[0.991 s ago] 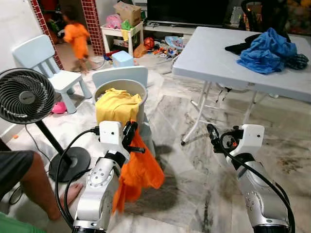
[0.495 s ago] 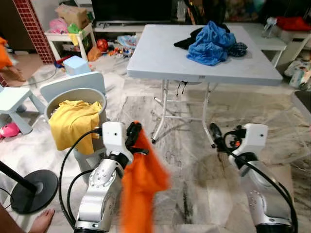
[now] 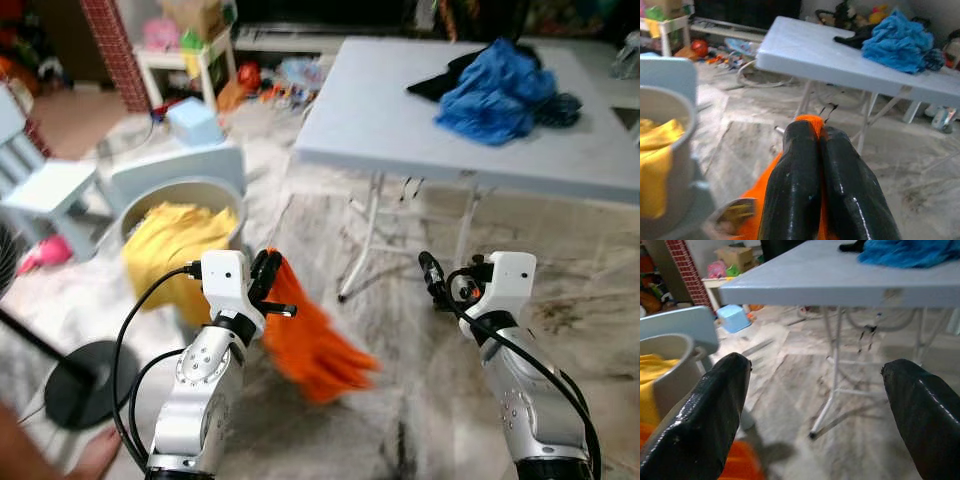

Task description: Hang hanger

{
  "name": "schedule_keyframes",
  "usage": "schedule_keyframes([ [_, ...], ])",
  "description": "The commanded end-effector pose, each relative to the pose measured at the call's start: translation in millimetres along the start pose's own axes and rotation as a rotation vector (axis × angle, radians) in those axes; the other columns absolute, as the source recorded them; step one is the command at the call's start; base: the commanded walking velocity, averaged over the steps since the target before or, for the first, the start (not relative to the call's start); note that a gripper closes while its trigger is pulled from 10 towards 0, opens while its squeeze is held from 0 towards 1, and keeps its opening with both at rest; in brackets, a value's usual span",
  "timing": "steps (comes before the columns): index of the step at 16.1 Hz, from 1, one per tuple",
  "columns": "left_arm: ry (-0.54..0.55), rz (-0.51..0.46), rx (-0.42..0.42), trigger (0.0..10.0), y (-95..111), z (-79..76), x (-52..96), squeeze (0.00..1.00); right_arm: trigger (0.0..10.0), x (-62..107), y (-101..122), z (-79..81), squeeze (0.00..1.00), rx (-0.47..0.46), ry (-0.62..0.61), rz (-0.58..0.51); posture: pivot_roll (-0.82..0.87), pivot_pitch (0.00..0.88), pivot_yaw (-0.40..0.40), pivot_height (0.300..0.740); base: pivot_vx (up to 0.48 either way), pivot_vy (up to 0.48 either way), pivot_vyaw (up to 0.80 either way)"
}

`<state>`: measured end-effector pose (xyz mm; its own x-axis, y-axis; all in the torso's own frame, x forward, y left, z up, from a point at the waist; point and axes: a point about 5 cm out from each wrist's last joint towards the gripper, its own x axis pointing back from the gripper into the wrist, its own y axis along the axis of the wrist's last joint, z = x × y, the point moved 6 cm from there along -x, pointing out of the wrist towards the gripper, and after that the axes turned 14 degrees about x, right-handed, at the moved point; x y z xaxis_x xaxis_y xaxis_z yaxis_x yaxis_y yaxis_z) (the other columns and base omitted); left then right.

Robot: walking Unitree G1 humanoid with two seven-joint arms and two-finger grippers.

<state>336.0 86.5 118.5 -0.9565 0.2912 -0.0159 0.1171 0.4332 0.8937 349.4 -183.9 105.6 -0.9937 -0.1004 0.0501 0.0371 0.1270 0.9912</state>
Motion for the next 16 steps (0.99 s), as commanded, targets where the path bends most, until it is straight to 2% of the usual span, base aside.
schedule_keyframes([
  [1, -0.030, -0.011, 0.004, 10.0, 2.9, -7.8, -1.4, 0.00, 10.0, 0.8, -3.8, -4.7, 0.00, 0.001, -0.016, 0.013, -0.13, 0.000, 0.011, 0.740, 0.360, 0.000, 0.00],
  [6, -0.033, -0.008, 0.006, 10.0, 2.1, -9.0, -1.4, 0.00, 10.0, 1.2, -4.4, -5.4, 0.00, 0.001, -0.018, 0.016, -0.13, 0.000, 0.012, 0.740, 0.362, 0.000, 0.00],
  [16, -0.037, 0.009, 0.006, 10.0, -1.9, -11.1, -0.6, 0.00, 10.0, 1.3, -6.9, -4.3, 0.00, -0.001, -0.015, 0.024, -0.13, 0.000, 0.012, 0.740, 0.350, 0.000, -0.78],
])
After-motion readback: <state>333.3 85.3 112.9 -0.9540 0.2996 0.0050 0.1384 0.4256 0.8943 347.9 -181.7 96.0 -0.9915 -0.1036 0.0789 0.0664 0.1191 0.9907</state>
